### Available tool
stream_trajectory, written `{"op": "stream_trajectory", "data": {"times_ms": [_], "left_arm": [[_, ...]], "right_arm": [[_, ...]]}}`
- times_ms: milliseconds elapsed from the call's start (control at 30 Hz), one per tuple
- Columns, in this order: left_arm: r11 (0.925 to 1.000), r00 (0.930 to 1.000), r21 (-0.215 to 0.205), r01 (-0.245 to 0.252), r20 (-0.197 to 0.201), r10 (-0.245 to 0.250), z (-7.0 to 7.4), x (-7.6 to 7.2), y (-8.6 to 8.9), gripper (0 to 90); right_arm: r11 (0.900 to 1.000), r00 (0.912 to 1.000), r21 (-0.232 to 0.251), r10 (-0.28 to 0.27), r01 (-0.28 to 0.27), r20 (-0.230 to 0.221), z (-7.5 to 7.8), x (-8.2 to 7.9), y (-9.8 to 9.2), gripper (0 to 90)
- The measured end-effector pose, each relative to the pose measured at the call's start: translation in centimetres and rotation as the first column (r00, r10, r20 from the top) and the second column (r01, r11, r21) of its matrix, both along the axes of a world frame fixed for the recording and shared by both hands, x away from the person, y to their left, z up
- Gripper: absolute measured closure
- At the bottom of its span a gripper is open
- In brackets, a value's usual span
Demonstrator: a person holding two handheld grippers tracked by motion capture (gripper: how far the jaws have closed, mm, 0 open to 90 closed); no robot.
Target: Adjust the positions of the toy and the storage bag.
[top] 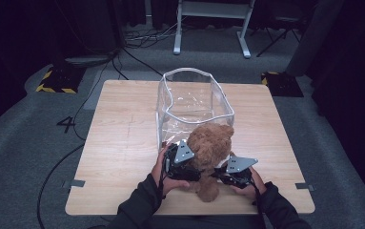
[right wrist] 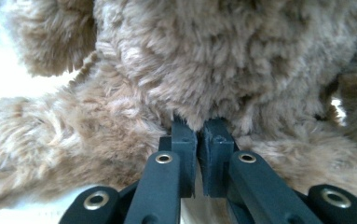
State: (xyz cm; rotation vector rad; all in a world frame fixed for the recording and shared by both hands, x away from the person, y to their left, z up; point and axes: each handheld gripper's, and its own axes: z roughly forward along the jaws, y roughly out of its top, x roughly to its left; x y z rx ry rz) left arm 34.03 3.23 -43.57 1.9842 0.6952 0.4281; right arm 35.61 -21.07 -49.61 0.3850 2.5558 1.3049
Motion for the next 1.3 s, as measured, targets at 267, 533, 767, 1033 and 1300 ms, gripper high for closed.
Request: {"op": "stream_trajectory", "data": {"times_ms": [267,533,767,1033,1300], "left_arm": [[0.9988,0.9993,0.049,0.002,0.037,-0.003,-0.3,-0.1,-0.3,45.8],[0.9989,0.9988,0.047,0.007,0.049,-0.009,-0.2,-0.2,1.0,55.5],[0.9993,0.9987,0.037,-0.002,0.052,0.000,0.0,-0.7,2.4,57.9],[0.9977,0.9977,0.062,-0.027,0.065,0.023,0.1,-1.7,5.1,58.2],[0.9924,0.9931,0.079,-0.094,0.078,0.088,0.0,-3.3,9.1,58.3]], "right_arm": [[1.000,0.9999,-0.009,-0.006,0.006,-0.010,-0.2,0.0,-0.3,85.4],[0.997,0.9991,-0.070,0.018,-0.021,-0.039,-0.6,-0.6,-1.4,67.1],[1.000,0.9977,-0.024,-0.011,0.010,-0.067,0.5,-0.4,-4.7,48.7],[0.971,0.9743,0.084,-0.225,0.225,-0.011,3.8,0.8,-8.6,31.4],[0.920,0.9279,0.165,-0.368,0.355,0.058,7.4,2.9,-9.8,28.0]]}}
